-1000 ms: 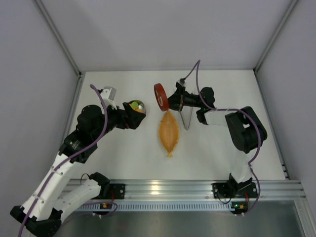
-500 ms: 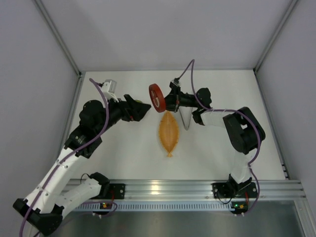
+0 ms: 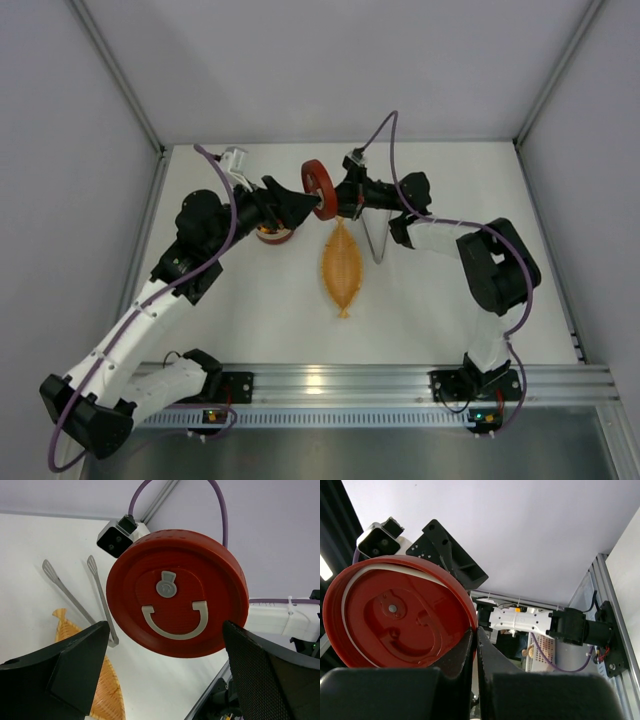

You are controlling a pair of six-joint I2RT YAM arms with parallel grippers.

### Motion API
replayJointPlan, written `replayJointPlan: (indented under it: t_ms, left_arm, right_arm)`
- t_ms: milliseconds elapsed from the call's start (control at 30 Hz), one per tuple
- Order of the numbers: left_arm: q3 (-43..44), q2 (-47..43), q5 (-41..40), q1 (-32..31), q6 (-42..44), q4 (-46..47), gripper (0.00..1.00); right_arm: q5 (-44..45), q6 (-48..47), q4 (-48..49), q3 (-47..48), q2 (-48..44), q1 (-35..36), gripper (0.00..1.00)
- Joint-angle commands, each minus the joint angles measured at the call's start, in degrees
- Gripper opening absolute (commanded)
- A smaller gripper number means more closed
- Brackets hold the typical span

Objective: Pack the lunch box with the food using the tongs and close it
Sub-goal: Pick up the box lid from the center of the board.

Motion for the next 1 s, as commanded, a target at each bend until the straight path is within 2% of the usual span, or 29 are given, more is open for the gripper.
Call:
replayJointPlan:
  t_ms: [0, 533, 967]
  left_arm:
    - [0.4, 0.0, 0.9, 0.2, -0.3, 6.9, 0.99]
    - [-0.2, 2.0, 6.5, 0.2, -2.6, 15.6, 0.98]
    - [0.1, 2.0, 8.5, 0.2, -2.2, 16.0, 0.97]
  right_arm:
    - [0.8, 0.9, 23.7, 3.0, -4.0, 1.3, 0.00]
    - [-0.3, 1.2, 20.7, 4.6, -7.3, 2.0, 0.00]
    - [-0.5, 0.7, 19.6, 5.5, -6.5, 3.0, 0.00]
